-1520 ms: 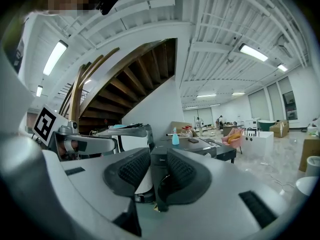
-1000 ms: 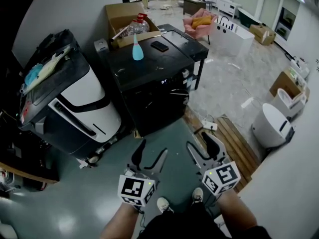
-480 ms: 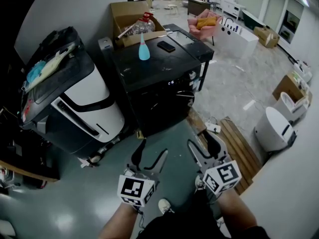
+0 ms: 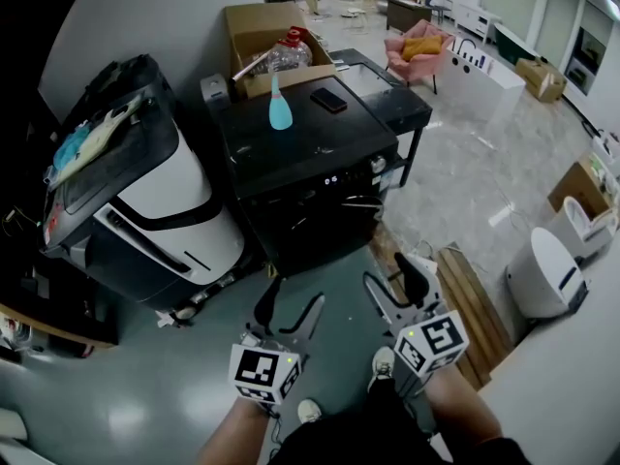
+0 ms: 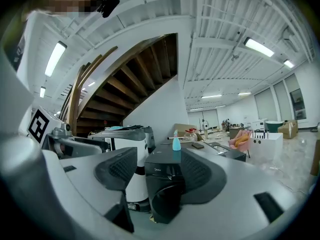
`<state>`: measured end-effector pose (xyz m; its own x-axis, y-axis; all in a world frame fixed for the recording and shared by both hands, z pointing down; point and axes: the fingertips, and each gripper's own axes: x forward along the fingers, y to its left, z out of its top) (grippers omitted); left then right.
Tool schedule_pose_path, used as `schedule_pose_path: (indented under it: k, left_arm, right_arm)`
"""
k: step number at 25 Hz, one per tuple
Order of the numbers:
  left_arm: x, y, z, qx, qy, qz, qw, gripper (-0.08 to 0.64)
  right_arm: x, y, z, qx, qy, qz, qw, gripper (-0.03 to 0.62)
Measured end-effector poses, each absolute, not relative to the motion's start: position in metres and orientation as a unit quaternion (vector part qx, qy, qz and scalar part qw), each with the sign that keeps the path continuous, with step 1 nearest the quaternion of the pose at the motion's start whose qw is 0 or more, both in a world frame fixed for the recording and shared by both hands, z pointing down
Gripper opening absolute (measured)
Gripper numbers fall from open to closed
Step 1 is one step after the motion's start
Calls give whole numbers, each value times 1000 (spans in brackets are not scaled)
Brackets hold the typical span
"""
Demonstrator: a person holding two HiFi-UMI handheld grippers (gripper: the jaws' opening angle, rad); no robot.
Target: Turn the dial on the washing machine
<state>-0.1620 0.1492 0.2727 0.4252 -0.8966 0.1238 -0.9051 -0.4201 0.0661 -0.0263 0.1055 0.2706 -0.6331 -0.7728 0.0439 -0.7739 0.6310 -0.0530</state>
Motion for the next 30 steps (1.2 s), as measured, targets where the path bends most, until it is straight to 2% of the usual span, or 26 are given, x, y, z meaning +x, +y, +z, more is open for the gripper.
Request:
schedule_pose_path:
  k: [19, 30]
  left_arm:
    - [-25, -16, 269, 802, -591, 55, 68, 299]
    - [-3, -59, 287, 797, -594, 66, 81, 299]
  right_arm:
    - [100, -74, 283, 358, -932, 62, 8, 267]
    - [121, -120, 308, 354, -931, 84, 20, 272]
